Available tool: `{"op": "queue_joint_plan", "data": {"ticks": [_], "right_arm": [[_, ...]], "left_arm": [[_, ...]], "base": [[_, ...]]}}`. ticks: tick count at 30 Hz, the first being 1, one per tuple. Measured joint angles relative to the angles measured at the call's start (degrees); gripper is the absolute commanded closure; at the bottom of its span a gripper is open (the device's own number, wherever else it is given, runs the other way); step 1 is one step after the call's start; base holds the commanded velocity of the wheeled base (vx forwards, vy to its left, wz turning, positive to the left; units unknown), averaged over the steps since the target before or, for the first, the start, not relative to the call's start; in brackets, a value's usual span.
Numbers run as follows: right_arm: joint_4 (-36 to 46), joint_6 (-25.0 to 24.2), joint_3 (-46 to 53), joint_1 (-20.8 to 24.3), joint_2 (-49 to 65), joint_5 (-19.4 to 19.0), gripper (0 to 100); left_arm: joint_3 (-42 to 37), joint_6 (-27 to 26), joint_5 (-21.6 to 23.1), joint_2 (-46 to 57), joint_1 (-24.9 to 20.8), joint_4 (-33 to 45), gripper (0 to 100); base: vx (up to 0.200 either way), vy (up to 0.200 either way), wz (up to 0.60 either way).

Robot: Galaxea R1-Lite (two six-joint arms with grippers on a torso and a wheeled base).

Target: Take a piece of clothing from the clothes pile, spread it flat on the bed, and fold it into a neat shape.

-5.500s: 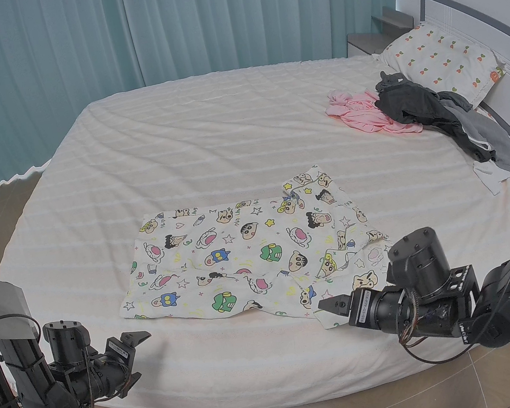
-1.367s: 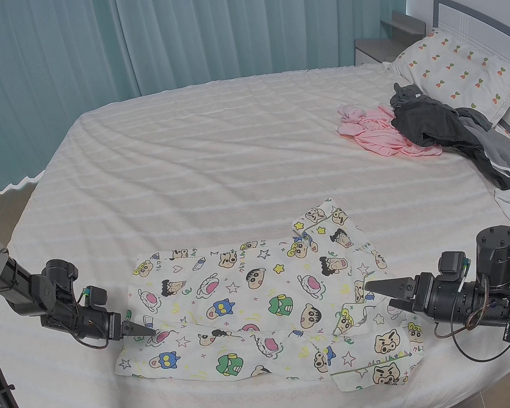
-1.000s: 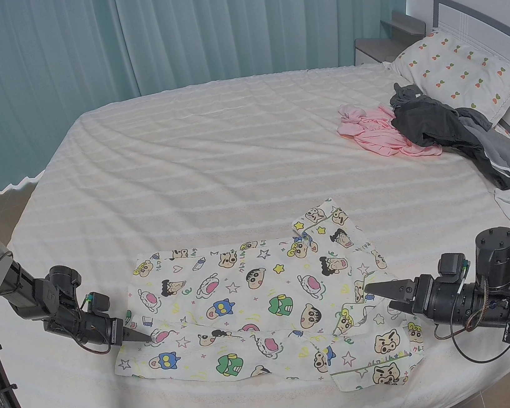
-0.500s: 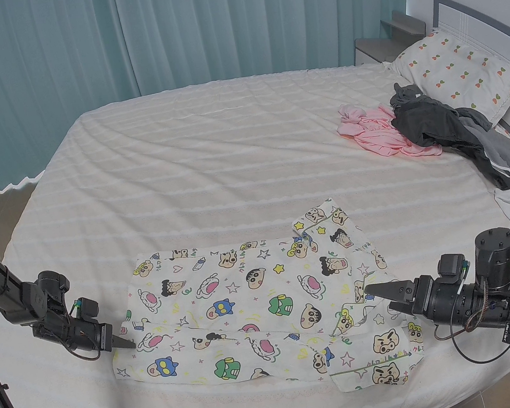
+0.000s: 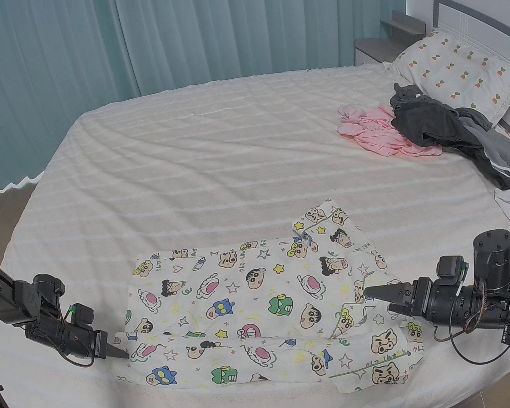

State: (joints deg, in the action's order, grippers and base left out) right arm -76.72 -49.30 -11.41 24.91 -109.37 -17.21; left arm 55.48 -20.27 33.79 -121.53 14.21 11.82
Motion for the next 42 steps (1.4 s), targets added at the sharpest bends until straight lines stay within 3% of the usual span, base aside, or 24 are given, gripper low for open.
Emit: {"op": "queue_joint_plan", "data": {"ticks": [13,14,24,32,42], "right_arm": [[0.0,0.0,0.0,0.2,-0.2,0.0,0],[0.0,0.0,0.0,0.2,-0.2,0.0,0],[0.0,0.0,0.0,0.2,-0.5,0.2,0],[0.9,0.5,-2.1,-1.0,-0.6,0.7,0],[21.5,3.1,-15.5,-5.3,0.4,0.8,0]], "left_arm": [[-0.6,-1.4,0.3,0.0,1.3,1.0,100],[-0.6,-1.3,0.4,0.0,1.2,0.8,0],[-0.1,5.6,0.8,0.6,-0.1,-0.5,0],[0.0,14.7,6.2,5.9,0.4,-0.6,0],[6.4,24.7,5.3,10.8,0.4,-0.8,0]], "base": [[0.000,0.000,0.00],[0.000,0.000,0.00],[0.000,0.000,0.00],[0.000,0.000,0.00],[0.000,0.000,0.00]]}}
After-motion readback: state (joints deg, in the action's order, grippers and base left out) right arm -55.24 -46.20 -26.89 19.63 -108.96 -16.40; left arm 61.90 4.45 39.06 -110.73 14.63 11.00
